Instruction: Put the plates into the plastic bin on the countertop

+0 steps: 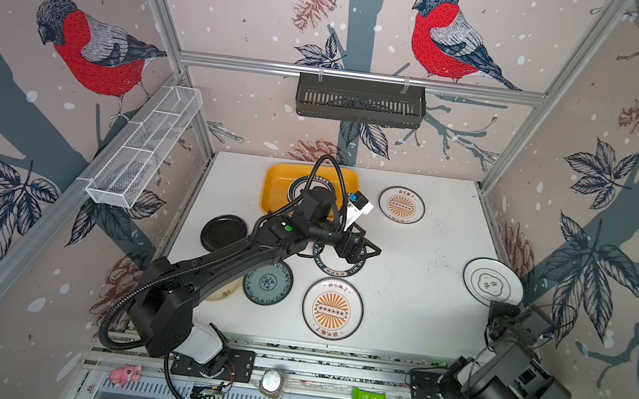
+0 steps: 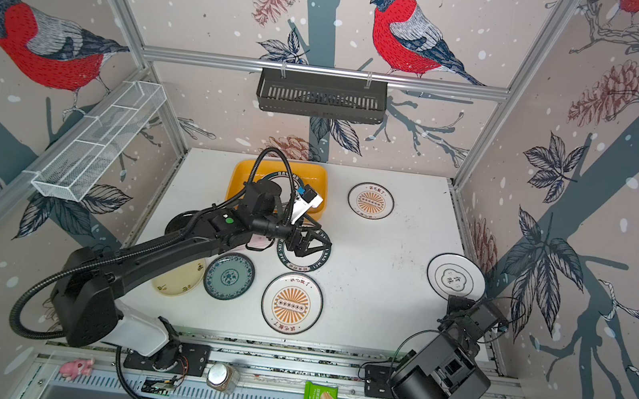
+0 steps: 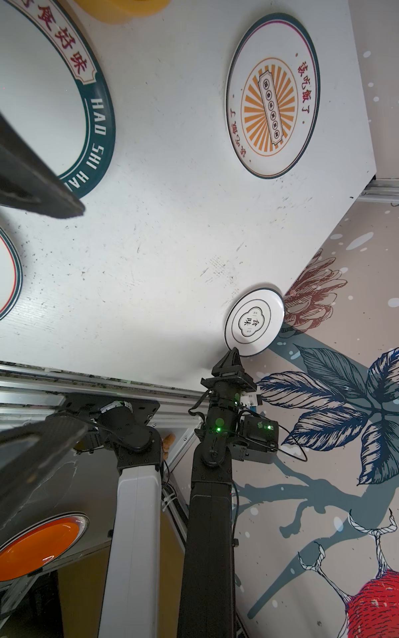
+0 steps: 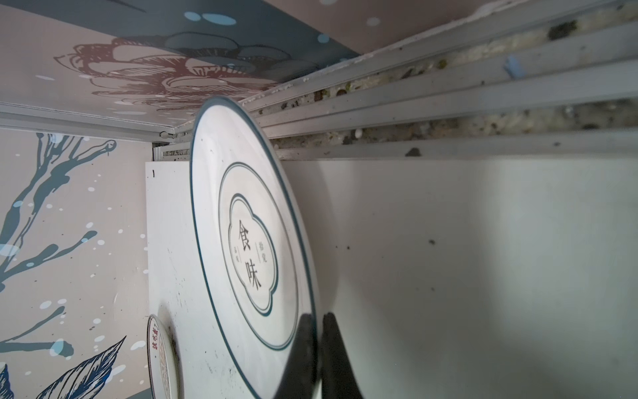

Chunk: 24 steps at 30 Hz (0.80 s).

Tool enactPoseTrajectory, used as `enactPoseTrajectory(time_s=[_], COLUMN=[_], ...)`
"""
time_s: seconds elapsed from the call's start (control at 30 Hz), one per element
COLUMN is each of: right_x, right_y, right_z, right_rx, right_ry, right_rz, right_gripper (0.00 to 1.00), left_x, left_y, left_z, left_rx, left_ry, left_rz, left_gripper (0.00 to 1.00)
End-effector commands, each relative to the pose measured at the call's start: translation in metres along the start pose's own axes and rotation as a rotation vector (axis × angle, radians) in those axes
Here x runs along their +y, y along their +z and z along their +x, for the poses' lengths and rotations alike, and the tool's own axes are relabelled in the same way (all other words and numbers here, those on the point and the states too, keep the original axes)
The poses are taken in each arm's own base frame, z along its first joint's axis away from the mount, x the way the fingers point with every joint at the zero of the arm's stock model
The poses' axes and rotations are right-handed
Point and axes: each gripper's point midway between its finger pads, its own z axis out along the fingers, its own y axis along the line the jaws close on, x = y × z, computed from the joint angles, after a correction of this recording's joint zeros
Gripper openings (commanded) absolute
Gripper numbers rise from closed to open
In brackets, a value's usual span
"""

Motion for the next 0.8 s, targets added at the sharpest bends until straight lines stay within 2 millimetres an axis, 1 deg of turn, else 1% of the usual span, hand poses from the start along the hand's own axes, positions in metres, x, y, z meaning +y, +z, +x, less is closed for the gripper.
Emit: enactPoseTrajectory(time_s=[0.0,0.17,0.27,0.4,0.53,0.67,0.77], right_x=[-0.012,0.008,0.029,0.071,0.117,0.153,0.175], right_y=[-0.002,-0.005,-0.007,-0.016,-0.035,-0.055,-0.07], right_z=[0.009,0.019,0.032,0.058,0.089,0.118,0.142], right_rx=[0.03,0.073,0.111,0.176,0.238,0.313,0.364], right_ry=[-0.003,-0.063,-0.135,-0.253,-0.368,-0.451,-0.519], right_rz=[0.046,-0.017,-0.062,-0.16,-0.283,-0.395,-0.455], right_gripper=[0.02,0.01,0.01,0.01,0.01,0.01,0.01], left_x=[-0.003,-0.002,-0.001,0.005,0.02,0.026,0.04], left_y=[0.0,0.001,0.002,0.003,0.004,0.003,0.001], left_z=[-0.009,-0.008,-0.008,-0.008,-0.007,-0.007,-0.007], left_rx=[-0.027,-0.025,-0.022,-0.019,-0.016,-0.015,-0.018], left_ry=[0.037,0.032,0.026,0.011,-0.019,-0.034,-0.053], left_rz=[0.007,0.007,0.008,-0.018,-0.095,-0.127,-0.194], left_gripper=[0.91,0.91,0.91,0.91,0.93,0.94,0.95])
